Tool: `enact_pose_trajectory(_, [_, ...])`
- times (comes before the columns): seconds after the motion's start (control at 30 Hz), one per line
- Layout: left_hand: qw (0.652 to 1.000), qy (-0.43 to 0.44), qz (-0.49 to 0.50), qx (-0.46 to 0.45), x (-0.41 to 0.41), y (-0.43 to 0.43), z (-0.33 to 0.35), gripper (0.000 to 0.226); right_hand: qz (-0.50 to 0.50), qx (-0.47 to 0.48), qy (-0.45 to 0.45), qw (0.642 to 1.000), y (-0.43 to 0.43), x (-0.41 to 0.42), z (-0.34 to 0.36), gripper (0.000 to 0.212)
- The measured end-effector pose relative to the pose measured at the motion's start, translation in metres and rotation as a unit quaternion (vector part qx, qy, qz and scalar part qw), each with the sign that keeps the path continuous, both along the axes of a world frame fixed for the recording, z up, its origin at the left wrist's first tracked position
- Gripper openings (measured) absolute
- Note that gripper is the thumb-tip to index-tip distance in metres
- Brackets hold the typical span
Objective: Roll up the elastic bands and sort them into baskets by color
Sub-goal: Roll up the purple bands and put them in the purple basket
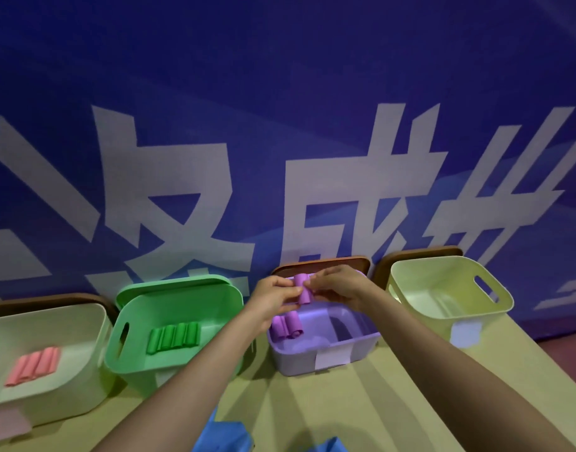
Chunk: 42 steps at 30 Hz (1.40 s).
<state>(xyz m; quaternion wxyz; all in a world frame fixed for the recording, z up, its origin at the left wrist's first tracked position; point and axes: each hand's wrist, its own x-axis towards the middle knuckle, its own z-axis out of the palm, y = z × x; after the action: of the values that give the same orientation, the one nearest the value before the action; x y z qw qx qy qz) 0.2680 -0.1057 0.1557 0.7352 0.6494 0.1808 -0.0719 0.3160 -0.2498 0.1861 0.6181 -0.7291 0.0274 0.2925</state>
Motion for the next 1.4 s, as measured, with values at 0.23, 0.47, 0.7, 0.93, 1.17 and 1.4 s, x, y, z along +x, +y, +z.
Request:
enact_pose_trajectory(0.23, [0.989,0.129,-0.05,0.06,0.041,-0.002,-0.048,0.033,-0.013,-0.144,0.055,0.988,0.0,0.051,-0.07,0.006])
enact_pose_trajectory(0.47, [0.969,0.216,-0.014,0.118,0.069,-0.009,-0.085,0.017,-0.002,-0.252,0.08,0.964,0.005,0.079,-0.136,0.016])
enact_pose_trajectory(0.7, [0.961,0.25,-0.009,0.117,0.078,-0.011,-0.103,0.023,0.039,-0.314,0.063,0.946,0.017,0.082,-0.153,0.018])
enact_pose_trajectory(0.93, [0.959,0.253,-0.012,0.127,0.08,-0.013,-0.103,0.024,0.035,-0.319,0.056,0.946,0.025,0.084,-0.165,0.018])
enact_pose_trajectory(1.17, [0.957,0.262,-0.013,0.126,0.08,-0.011,-0.105,0.022,0.046,-0.318,0.062,0.945,0.023,0.086,-0.17,0.019])
enact_pose_trajectory(1.4, [0.96,0.259,0.005,0.103,0.079,-0.014,-0.102,0.024,0.065,-0.305,0.084,0.946,0.021,0.091,-0.166,0.021])
